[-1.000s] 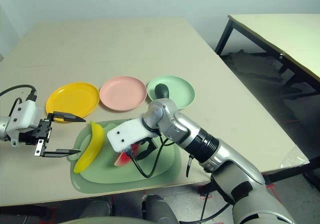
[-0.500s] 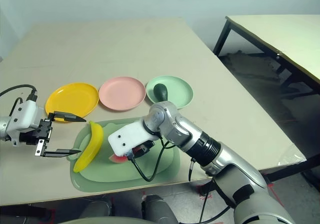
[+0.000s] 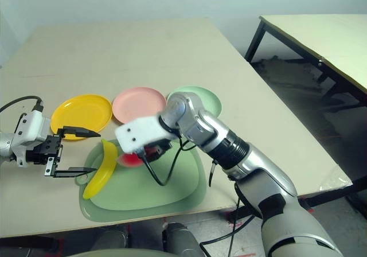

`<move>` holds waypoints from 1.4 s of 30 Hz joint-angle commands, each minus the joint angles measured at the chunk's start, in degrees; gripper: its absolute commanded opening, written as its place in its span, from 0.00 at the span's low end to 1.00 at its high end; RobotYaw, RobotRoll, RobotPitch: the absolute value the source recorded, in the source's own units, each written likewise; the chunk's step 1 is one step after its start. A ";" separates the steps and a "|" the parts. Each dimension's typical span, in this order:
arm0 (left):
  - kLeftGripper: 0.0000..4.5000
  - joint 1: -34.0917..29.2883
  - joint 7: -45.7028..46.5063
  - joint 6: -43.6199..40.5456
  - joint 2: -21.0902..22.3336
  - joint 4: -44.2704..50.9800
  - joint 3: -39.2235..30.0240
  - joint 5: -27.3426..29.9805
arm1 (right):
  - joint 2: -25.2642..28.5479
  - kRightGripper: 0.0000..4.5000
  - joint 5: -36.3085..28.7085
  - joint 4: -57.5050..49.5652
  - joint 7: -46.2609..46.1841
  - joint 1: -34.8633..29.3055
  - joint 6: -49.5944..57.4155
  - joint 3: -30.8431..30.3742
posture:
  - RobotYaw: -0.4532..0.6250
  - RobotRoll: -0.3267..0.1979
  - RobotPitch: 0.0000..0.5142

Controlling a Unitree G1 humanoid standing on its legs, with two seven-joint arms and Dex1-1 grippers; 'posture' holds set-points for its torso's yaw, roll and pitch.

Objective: Place the fruits into color-matched plates.

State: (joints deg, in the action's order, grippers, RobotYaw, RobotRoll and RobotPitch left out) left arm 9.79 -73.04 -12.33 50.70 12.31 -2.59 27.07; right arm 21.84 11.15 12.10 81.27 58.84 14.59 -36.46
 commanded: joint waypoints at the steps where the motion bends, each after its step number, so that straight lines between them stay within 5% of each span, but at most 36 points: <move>1: 1.00 0.96 3.25 -3.97 -0.14 0.96 -0.38 0.07 | -3.91 0.49 0.73 13.05 -6.94 4.76 -5.38 3.00 | 0.48 0.62 0.07; 13: 1.00 3.17 9.82 -6.79 0.11 -0.60 0.76 -4.50 | -12.75 0.49 4.91 48.14 -23.62 14.75 -15.77 6.12 | 0.49 0.62 0.07; 26: 1.00 2.07 9.73 -5.28 0.11 -1.06 0.63 -7.24 | -14.76 0.49 9.25 57.40 -27.13 14.75 -17.26 6.17 | 0.49 0.62 0.08; 32: 1.00 2.42 9.54 -2.82 -0.20 -2.00 0.77 -8.41 | -14.86 0.98 10.06 57.87 -27.76 14.62 -18.04 6.99 | 0.49 0.62 0.08; 42: 1.00 2.99 9.22 -0.34 -0.19 -3.28 0.83 -9.21 | -12.84 0.99 8.98 54.73 -23.84 14.75 -18.87 8.50 | 0.50 0.62 0.07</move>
State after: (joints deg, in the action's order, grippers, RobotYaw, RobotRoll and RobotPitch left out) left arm 12.48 -63.27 -13.49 50.46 9.46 -2.59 18.58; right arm 8.28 20.84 68.68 55.65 73.27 -3.87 -29.59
